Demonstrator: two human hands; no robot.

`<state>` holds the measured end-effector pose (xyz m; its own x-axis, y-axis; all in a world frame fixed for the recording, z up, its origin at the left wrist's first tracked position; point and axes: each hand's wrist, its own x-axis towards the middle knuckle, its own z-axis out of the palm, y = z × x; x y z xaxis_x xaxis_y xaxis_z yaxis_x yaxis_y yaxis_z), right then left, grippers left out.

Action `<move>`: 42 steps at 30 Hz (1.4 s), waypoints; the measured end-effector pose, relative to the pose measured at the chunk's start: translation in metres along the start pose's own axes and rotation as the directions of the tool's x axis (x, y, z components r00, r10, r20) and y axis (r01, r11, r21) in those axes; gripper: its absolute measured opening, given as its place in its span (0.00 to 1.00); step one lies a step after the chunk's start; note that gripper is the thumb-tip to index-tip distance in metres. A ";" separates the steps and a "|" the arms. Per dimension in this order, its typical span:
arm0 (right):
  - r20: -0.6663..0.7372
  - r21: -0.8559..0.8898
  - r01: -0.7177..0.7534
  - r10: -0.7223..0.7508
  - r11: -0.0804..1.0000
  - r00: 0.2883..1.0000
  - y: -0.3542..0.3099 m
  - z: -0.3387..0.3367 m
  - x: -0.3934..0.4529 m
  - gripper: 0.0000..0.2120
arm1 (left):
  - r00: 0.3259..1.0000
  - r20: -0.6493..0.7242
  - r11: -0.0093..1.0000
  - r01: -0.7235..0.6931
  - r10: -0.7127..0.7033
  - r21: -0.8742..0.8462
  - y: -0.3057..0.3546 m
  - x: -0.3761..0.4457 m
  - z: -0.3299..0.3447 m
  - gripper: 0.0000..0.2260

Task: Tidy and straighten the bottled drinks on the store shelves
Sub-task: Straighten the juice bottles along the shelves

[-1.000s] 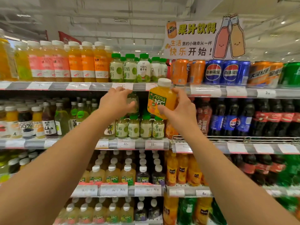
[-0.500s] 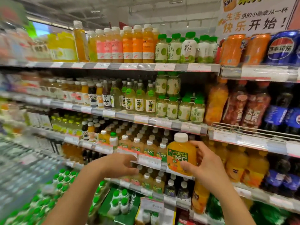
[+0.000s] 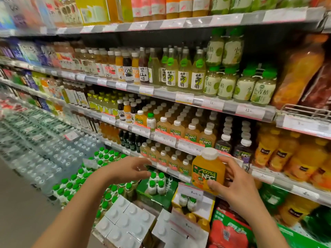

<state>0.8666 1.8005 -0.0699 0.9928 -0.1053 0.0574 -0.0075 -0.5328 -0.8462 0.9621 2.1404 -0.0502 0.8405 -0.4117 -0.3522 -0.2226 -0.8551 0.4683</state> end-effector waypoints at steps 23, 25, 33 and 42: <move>-0.148 -0.143 -0.348 0.328 0.926 0.933 -0.075 0.186 0.184 0.31 | 0.925 -0.094 0.753 -0.236 0.367 0.614 -0.160 0.362 -0.153 0.27; -0.149 -0.146 -0.380 0.359 0.914 0.921 -0.079 0.192 0.187 0.30 | 0.917 -0.095 0.747 -0.251 0.387 0.616 -0.165 0.368 -0.140 0.27; -0.169 -0.151 -0.409 0.385 0.900 0.907 -0.088 0.197 0.197 0.30 | 0.837 -0.295 0.803 -0.252 0.461 0.540 -0.178 0.370 -0.112 0.23; -0.178 -0.189 -0.310 0.278 0.932 0.944 -0.099 0.203 0.221 0.29 | 0.797 -0.371 0.843 -0.295 0.477 0.449 -0.188 0.351 -0.136 0.28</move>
<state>1.1110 2.0003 -0.0813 0.9135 -0.3975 -0.0868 -0.3379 -0.6224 -0.7060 1.3659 2.1998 -0.1520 0.7471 -0.6185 0.2436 -0.6576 -0.7411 0.1355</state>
